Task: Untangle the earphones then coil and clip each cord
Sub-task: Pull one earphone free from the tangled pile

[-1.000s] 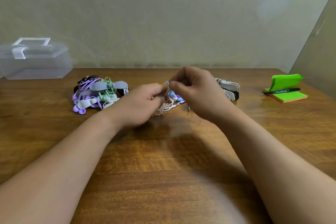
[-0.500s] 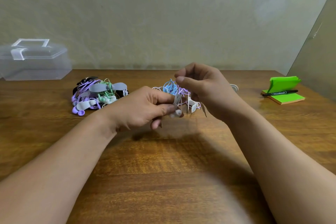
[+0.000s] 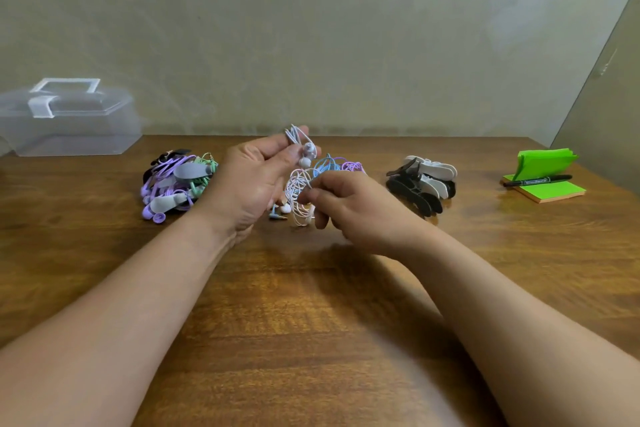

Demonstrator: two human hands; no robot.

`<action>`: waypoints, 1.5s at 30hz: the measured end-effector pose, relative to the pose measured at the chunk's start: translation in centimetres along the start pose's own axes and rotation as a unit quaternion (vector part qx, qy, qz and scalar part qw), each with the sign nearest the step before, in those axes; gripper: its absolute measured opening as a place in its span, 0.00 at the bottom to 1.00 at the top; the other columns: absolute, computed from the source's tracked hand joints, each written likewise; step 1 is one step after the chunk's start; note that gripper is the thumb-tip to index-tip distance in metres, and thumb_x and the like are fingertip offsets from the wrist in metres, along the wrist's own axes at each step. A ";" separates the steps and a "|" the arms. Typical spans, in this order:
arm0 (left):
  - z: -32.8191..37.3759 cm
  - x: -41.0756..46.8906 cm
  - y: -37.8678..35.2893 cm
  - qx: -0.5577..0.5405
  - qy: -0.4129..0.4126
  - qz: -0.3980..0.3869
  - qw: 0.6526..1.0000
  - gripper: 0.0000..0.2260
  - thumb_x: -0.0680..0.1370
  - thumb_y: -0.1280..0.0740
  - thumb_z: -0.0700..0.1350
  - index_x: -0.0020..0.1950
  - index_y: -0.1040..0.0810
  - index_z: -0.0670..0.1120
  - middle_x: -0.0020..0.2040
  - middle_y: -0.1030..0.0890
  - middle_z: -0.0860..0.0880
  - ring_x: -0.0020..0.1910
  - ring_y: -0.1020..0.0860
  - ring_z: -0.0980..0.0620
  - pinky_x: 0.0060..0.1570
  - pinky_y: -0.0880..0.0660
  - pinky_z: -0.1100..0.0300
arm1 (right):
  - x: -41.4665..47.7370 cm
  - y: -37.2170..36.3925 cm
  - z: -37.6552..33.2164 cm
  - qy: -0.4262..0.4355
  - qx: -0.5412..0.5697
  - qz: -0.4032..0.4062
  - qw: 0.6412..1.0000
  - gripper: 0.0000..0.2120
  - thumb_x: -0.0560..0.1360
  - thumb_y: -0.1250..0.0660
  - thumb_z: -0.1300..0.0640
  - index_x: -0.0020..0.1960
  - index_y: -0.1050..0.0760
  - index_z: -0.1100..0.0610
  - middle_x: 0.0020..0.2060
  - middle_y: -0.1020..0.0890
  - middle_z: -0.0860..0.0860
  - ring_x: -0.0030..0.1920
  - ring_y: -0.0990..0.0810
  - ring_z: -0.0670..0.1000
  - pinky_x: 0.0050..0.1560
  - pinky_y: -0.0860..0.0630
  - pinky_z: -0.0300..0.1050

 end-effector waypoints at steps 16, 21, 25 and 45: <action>-0.8 -0.6 -0.5 0.266 -0.077 -0.103 0.955 0.10 0.84 0.32 0.46 0.62 0.15 0.57 0.54 0.13 0.58 0.57 0.18 0.60 0.61 0.21 0.47 | -0.7 2.7 -1.0 0.079 -0.082 0.091 0.989 0.14 0.83 0.32 0.48 0.42 0.21 0.54 0.32 0.20 0.51 0.32 0.22 0.51 0.34 0.26 0.50; -0.6 -1.6 -1.5 0.250 -0.019 -0.195 0.948 0.10 0.85 0.35 0.47 0.59 0.15 0.56 0.53 0.13 0.57 0.57 0.17 0.55 0.60 0.23 0.51 | -0.3 4.3 -0.1 0.028 -0.022 0.154 0.987 0.11 0.82 0.32 0.53 0.40 0.22 0.52 0.29 0.20 0.49 0.27 0.21 0.47 0.29 0.26 0.40; 0.0 -2.0 -1.7 0.194 -0.016 -0.232 0.953 0.09 0.84 0.33 0.46 0.61 0.14 0.53 0.55 0.13 0.55 0.55 0.18 0.59 0.53 0.24 0.62 | 0.0 4.3 0.6 0.014 0.114 0.128 0.985 0.12 0.82 0.31 0.55 0.45 0.22 0.62 0.29 0.23 0.55 0.26 0.24 0.55 0.28 0.23 0.48; -1.3 0.4 0.7 0.225 -0.063 -0.014 0.972 0.07 0.83 0.31 0.50 0.57 0.14 0.55 0.45 0.15 0.60 0.44 0.23 0.62 0.44 0.22 0.54 | -0.2 1.0 -0.4 0.026 -0.091 0.029 0.995 0.13 0.85 0.36 0.52 0.47 0.20 0.57 0.30 0.24 0.46 0.30 0.29 0.43 0.30 0.36 0.38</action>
Point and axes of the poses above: each hand's wrist, its own x-axis towards the middle knuckle, its own y-axis out of the back of the hand, z = x × y, the point moved 3 cm from there along x, towards the middle knuckle
